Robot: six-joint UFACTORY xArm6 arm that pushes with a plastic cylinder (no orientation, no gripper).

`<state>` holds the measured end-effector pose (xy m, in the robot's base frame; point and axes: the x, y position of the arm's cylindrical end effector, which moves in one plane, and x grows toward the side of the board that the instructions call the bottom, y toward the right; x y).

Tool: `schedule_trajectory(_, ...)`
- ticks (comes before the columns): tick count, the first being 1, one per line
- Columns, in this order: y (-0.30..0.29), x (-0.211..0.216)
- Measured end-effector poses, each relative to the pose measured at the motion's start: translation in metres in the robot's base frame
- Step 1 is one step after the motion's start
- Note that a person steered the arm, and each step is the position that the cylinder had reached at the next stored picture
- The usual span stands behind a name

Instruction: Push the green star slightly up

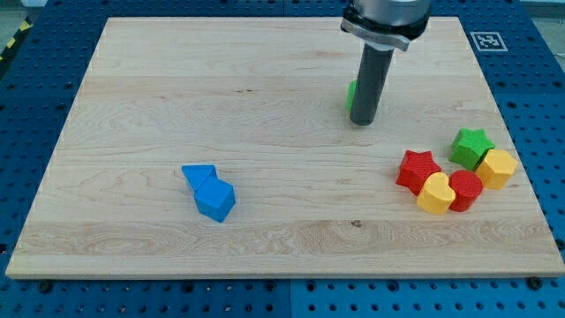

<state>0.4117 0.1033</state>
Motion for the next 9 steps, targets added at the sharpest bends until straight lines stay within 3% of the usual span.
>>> schedule_trajectory(2,0.067,0.000)
schedule_trajectory(3,0.136,0.006)
schedule_trajectory(4,0.198,0.049)
schedule_trajectory(6,0.194,0.067)
schedule_trajectory(9,0.140,0.100)
